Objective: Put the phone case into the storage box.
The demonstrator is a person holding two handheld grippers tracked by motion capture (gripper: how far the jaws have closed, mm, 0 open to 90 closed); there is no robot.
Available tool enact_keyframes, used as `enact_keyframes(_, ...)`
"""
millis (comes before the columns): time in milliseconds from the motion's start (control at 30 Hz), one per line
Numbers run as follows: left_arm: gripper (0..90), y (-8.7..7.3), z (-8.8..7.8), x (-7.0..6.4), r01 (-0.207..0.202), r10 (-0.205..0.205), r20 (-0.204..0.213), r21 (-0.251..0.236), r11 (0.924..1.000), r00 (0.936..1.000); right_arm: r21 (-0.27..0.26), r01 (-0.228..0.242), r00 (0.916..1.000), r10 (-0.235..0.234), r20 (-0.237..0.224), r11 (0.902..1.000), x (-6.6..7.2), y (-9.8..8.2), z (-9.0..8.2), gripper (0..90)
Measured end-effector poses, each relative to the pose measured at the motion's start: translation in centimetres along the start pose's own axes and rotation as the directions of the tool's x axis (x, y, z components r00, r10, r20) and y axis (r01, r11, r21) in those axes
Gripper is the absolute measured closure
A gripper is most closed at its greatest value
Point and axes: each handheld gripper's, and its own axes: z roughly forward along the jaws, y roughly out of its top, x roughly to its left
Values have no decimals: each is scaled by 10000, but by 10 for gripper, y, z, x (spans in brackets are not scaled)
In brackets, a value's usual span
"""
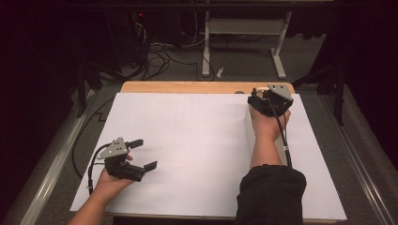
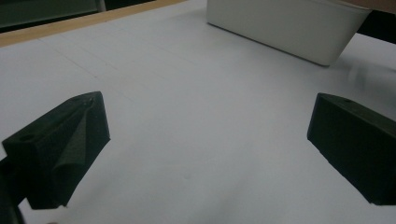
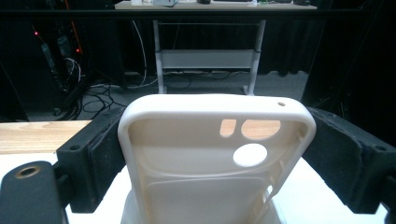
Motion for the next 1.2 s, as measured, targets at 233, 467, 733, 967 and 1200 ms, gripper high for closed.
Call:
enact_keyframes(233,4,-1,0,-2,-31,30,72,54,10000,10000,-44,-3,10000,3,55,10000,1,1,3,114)
enact_keyframes(467,4,0,-1,-1,11,-11,61,-9,10000,10000,-145,50,10000,-49,52,9999,2,1,7,113)
enact_keyframes(733,4,1,-2,-1,6,-5,61,-35,10000,10000,-178,210,9998,-211,-23,9996,3,2,12,111)
enact_keyframes(967,4,1,-2,-1,29,-28,60,-56,10000,10000,-254,275,9996,-276,-6,9993,4,2,15,110)
enact_keyframes(1200,4,1,-2,-1,5,-5,61,-35,10000,10000,-303,378,9993,-377,20,9988,5,1,16,109)
